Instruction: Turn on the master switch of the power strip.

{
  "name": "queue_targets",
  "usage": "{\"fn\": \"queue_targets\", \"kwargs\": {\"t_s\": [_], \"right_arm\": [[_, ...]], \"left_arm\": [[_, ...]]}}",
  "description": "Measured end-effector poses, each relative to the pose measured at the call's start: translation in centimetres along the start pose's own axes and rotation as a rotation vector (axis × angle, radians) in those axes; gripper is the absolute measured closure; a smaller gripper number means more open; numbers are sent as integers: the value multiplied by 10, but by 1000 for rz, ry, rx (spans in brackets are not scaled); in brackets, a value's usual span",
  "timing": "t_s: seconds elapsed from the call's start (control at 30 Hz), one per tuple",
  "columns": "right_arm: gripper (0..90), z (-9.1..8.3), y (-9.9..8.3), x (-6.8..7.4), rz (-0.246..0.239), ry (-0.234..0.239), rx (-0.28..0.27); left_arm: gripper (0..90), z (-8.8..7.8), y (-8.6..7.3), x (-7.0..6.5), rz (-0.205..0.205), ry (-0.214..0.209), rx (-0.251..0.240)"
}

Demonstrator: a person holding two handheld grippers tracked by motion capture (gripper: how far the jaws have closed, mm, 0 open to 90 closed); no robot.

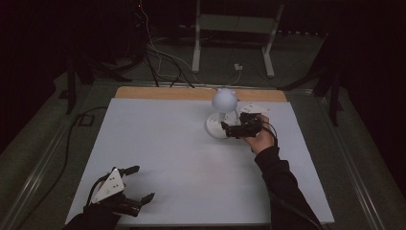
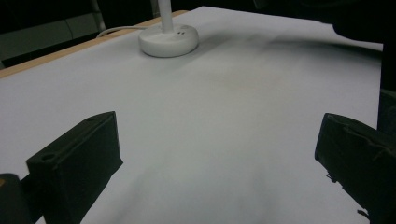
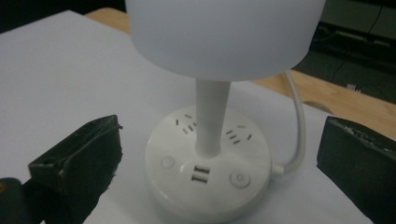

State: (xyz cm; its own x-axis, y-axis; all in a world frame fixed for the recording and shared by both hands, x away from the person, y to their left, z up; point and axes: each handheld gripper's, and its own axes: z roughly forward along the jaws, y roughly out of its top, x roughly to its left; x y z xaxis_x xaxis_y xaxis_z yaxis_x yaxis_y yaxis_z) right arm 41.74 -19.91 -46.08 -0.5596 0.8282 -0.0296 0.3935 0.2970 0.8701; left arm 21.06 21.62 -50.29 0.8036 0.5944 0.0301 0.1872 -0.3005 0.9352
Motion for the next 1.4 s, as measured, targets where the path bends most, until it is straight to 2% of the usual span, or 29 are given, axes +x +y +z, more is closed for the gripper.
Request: {"fn": "queue_targets", "kwargs": {"t_s": [0.13,0.23,0.4,0.53,0.6,0.7,0.8,0.9,1.2,1.3,1.4], "right_arm": [[0,8,-6,-5,5,0,-23],[36,12,-8,-8,10,-12,-24],[71,17,-10,-13,41,-25,-21],[150,19,-11,-15,56,-50,-21],[160,19,-11,-15,65,-58,-21],[277,19,-12,-13,65,-81,-23],[524,19,-12,-13,54,-145,-9],[645,19,-13,-14,55,-169,-11],[778,17,-11,-15,56,-194,-12],[899,17,-8,-14,67,-195,8],[900,16,-6,-15,89,-189,14]], "left_arm": [[8,0,0,0,-1,0,2],[8,0,0,0,1,0,3],[8,0,0,0,-1,0,0],[8,0,0,0,0,0,0],[8,0,0,0,1,-1,-1],[8,0,0,0,1,0,-3],[8,0,0,0,1,-1,-3],[8,0,0,0,1,-2,1],[8,0,0,0,-1,1,0],[8,0,0,0,-1,1,1],[8,0,0,0,0,1,1]]}}
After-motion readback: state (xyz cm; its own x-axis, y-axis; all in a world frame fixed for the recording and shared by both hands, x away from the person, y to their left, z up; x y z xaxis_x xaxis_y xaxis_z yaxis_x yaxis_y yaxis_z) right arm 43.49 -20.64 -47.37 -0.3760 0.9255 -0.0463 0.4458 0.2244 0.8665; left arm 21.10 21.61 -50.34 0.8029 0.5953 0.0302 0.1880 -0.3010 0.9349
